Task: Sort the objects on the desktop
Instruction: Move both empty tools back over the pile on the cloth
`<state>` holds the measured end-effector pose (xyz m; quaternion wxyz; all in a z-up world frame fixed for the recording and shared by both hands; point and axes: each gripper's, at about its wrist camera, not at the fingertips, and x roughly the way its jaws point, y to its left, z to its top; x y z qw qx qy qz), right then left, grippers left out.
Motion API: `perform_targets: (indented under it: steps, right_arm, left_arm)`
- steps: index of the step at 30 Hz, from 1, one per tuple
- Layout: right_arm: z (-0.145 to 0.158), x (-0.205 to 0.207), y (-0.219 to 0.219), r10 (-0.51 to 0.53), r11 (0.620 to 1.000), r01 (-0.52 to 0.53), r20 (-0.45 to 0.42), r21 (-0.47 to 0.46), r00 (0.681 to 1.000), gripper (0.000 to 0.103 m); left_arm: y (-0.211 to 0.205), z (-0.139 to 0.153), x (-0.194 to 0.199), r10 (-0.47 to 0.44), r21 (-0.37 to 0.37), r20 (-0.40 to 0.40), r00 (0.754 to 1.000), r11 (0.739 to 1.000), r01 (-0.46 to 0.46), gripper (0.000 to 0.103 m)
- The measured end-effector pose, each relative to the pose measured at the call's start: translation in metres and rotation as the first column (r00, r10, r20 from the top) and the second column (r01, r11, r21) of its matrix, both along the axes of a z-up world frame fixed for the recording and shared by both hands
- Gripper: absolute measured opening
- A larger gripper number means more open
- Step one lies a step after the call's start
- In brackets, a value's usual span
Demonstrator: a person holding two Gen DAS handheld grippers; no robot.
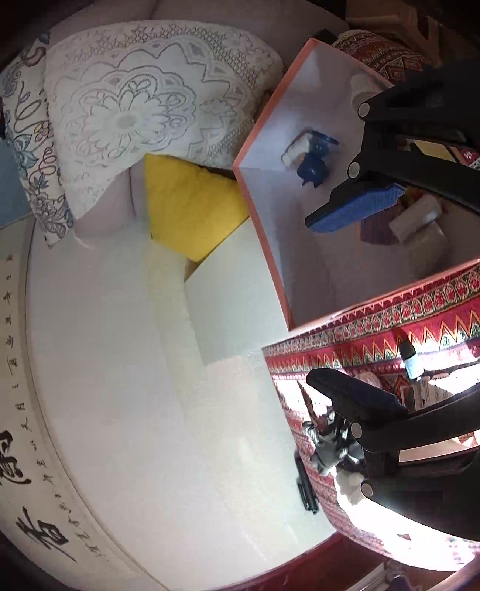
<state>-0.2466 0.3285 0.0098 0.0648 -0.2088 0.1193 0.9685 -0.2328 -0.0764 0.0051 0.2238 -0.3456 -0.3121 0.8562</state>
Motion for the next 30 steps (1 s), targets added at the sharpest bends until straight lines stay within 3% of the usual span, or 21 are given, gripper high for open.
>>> perform_targets:
  steps: [5, 10, 13, 17, 21, 26, 30]
  right_arm:
    - [0.000, -0.006, -0.056, 0.117, 0.993, -0.116, -0.016, 0.024, 0.993, 0.081]
    - [-0.013, -0.020, -0.127, 0.298, 0.954, -0.298, 0.036, 0.011, 0.954, 0.081]
    - [-0.029, -0.030, -0.163, 0.457, 0.888, -0.448, 0.079, -0.105, 0.886, 0.081]
    - [-0.056, -0.038, -0.217, 0.648, 0.753, -0.604, 0.134, -0.259, 0.750, 0.081]
    - [-0.090, -0.032, -0.278, 0.755, 0.654, -0.693, 0.206, -0.304, 0.622, 0.081]
    - [-0.128, -0.026, -0.332, 0.798, 0.597, -0.748, 0.306, -0.290, 0.519, 0.081]
    - [-0.150, -0.029, -0.344, 0.790, 0.599, -0.751, 0.358, -0.278, 0.498, 0.081]
  left_arm:
    - [-0.126, -0.006, 0.032, 0.256, -0.069, -0.025, 0.966, 0.964, -0.257, 0.102]
    - [-0.191, -0.046, 0.044, 0.362, -0.066, 0.044, 0.931, 0.931, -0.358, 0.102]
    - [-0.203, -0.071, 0.041, 0.345, -0.061, 0.105, 0.933, 0.938, -0.340, 0.102]
    - [-0.203, -0.093, 0.041, 0.319, -0.092, 0.156, 0.935, 0.947, -0.308, 0.102]
    - [-0.206, -0.105, 0.040, 0.308, -0.144, 0.181, 0.934, 0.948, -0.285, 0.102]
    - [-0.212, -0.112, 0.037, 0.314, -0.187, 0.197, 0.929, 0.942, -0.279, 0.102]
    - [-0.216, -0.117, 0.031, 0.314, -0.215, 0.208, 0.926, 0.938, -0.270, 0.102]
